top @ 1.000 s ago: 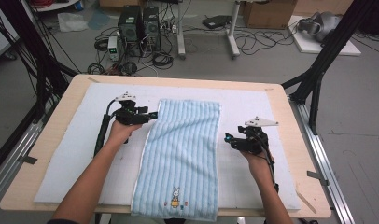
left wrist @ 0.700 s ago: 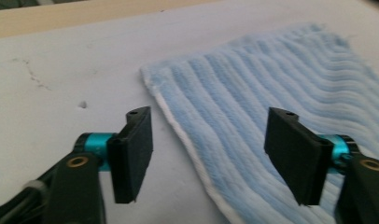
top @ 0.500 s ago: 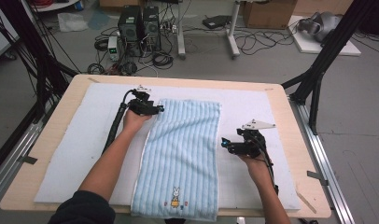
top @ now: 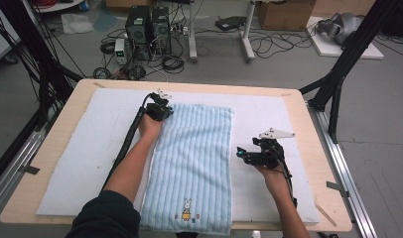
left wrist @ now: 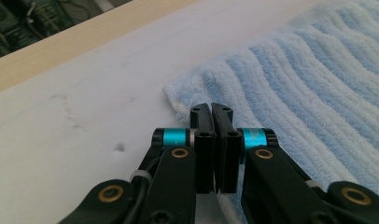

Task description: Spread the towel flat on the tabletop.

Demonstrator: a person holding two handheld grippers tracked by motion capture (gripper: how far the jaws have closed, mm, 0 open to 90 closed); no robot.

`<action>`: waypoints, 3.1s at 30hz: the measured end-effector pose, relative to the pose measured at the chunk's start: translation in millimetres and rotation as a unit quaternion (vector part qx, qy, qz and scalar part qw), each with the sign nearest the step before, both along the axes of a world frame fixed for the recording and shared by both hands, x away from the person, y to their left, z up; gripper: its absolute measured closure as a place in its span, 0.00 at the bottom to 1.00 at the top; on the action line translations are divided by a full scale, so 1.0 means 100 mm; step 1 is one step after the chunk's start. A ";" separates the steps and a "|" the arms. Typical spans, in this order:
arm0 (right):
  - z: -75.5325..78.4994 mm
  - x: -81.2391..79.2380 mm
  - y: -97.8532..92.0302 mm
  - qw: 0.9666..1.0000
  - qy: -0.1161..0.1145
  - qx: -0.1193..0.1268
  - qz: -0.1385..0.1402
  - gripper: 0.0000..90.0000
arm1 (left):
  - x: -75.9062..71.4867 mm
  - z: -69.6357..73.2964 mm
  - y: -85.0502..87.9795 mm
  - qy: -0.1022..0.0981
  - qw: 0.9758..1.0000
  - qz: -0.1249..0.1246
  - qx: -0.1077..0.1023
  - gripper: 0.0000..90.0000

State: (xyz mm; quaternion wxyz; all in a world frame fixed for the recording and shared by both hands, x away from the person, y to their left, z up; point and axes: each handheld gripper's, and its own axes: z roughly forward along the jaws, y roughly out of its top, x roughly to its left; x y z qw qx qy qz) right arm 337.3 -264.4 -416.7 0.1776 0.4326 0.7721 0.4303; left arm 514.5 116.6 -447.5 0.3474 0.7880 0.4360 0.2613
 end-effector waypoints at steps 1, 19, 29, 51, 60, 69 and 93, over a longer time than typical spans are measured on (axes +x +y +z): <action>0.00 0.00 0.00 1.000 0.001 0.001 -0.001 0.25 | 0.01 0.00 0.03 0.000 1.000 0.012 0.000 0.97; -0.10 0.38 0.10 0.999 0.006 -0.006 -0.034 0.54 | -0.23 0.16 0.48 0.016 0.994 0.009 -0.104 0.48; -0.24 1.08 0.49 0.998 0.029 -0.036 -0.050 0.68 | -0.45 0.15 0.64 0.018 0.991 0.001 -0.133 0.47; -0.17 1.18 0.45 0.995 0.013 -0.034 -0.095 0.69 | -0.33 -0.04 0.43 0.023 0.995 0.029 -0.092 0.63; -0.20 0.92 0.21 0.996 0.016 -0.011 -0.086 0.66 | -0.14 -0.03 0.23 0.018 0.998 0.015 -0.065 0.84; -0.23 0.79 0.20 0.997 0.016 -0.003 -0.072 0.65 | -0.13 -0.01 0.28 0.007 0.997 0.054 -0.047 0.60; -0.31 0.97 0.60 0.996 0.024 -0.068 -0.052 0.97 | -0.33 -0.03 0.33 0.019 0.998 0.021 -0.059 0.97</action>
